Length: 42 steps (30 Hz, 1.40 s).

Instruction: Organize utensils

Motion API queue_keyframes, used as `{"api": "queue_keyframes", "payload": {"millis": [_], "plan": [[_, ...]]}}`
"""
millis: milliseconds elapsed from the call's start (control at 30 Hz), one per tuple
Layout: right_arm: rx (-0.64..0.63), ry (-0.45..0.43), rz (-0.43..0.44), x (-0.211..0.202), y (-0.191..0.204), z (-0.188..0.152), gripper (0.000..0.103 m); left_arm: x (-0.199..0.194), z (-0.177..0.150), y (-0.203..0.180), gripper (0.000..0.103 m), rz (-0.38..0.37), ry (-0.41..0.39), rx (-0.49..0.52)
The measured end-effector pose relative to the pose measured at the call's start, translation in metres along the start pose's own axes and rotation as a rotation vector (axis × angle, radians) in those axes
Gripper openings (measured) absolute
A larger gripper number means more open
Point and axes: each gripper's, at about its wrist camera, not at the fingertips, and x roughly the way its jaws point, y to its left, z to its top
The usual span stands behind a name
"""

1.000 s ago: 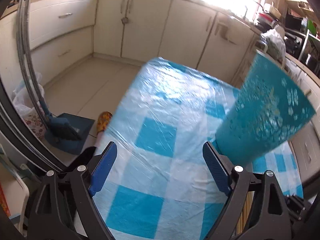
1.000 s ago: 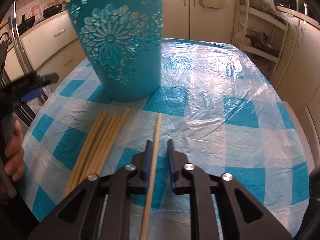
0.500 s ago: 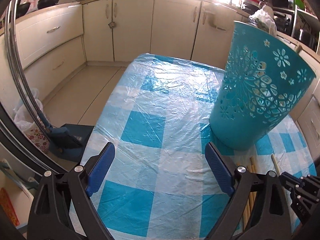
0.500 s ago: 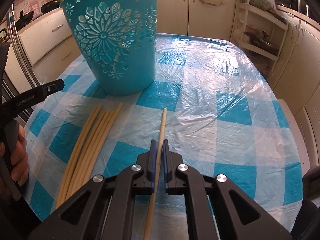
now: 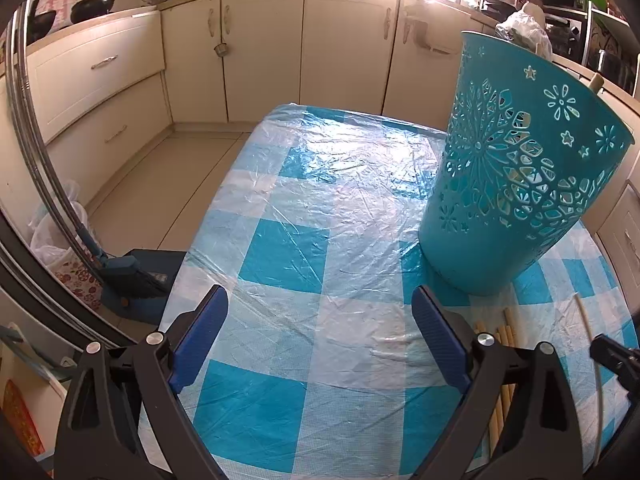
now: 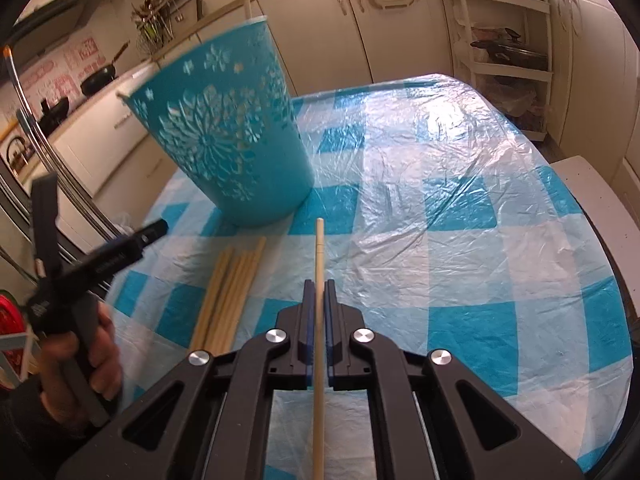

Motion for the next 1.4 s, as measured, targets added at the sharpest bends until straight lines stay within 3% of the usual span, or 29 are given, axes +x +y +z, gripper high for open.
{"api": "queue_keyframes", "payload": {"millis": [333, 667, 800, 1000, 1200, 1400], "plan": [[0.03, -0.173, 0.156, -0.052, 0.023, 0.039, 0.005, 0.001, -0.001, -0.001, 0.089, 0.011, 0.003, 0.002], [0.037, -0.414, 0.317, -0.072, 0.064, 0.14, 0.005, 0.002, -0.001, -0.002, 0.09, 0.009, 0.007, 0.005], [0.041, -0.465, 0.305, -0.053, 0.076, 0.17, 0.005, 0.002, 0.0, 0.0, 0.09, 0.001, 0.007, -0.005], [0.055, -0.472, 0.246, -0.016, 0.083, 0.193, 0.005, 0.004, 0.0, 0.003, 0.09, -0.016, 0.01, -0.007], [0.016, -0.437, 0.146, 0.014, 0.088, 0.192, 0.005, 0.003, 0.0, 0.005, 0.09, -0.026, 0.007, -0.012], [-0.019, -0.421, 0.123, 0.017, 0.091, 0.182, 0.006, 0.003, 0.0, 0.006, 0.09, -0.032, 0.006, -0.021]]}}
